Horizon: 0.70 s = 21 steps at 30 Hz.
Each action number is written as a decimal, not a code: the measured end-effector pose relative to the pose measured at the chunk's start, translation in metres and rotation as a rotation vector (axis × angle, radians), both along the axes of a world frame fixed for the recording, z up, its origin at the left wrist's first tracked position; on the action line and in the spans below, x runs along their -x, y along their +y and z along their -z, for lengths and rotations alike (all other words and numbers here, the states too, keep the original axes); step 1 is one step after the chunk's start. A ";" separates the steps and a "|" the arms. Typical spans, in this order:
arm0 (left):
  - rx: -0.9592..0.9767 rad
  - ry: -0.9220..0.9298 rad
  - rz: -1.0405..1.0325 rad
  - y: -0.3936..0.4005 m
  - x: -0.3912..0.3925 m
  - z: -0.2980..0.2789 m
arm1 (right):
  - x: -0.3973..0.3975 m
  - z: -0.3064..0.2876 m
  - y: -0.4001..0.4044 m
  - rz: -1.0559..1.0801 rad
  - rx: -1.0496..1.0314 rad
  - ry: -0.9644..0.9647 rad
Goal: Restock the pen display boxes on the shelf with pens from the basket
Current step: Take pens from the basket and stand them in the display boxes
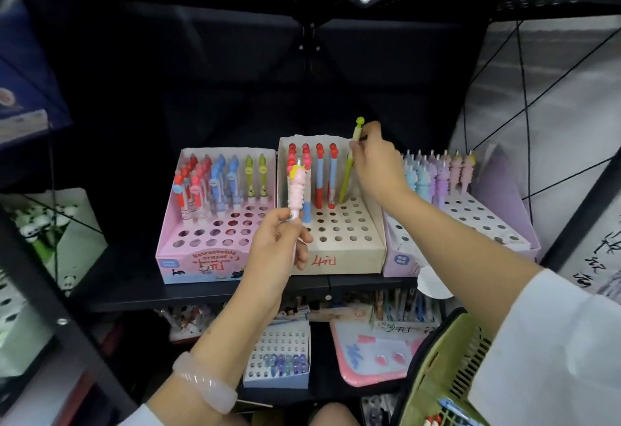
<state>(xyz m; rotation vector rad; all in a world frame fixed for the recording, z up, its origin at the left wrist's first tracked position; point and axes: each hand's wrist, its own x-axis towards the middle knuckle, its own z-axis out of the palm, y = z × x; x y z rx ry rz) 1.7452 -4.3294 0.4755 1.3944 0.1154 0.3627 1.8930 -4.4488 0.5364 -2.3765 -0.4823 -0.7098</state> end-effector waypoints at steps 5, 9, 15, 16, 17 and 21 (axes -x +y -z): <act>-0.006 0.006 0.009 0.004 0.000 0.005 | -0.009 -0.003 0.006 0.035 0.056 0.005; 0.006 0.001 0.007 0.005 -0.003 0.007 | -0.014 -0.001 0.004 0.063 0.060 -0.019; -0.007 -0.012 0.008 0.004 -0.005 0.011 | -0.018 0.002 0.002 0.028 0.043 -0.032; -0.011 -0.014 0.010 0.004 -0.005 0.012 | -0.018 0.005 0.003 0.020 0.075 -0.022; -0.015 -0.016 0.011 0.004 -0.005 0.013 | -0.018 0.009 0.004 0.014 0.132 0.004; -0.020 -0.027 0.010 0.003 -0.005 0.014 | -0.019 0.012 0.010 0.060 0.382 0.200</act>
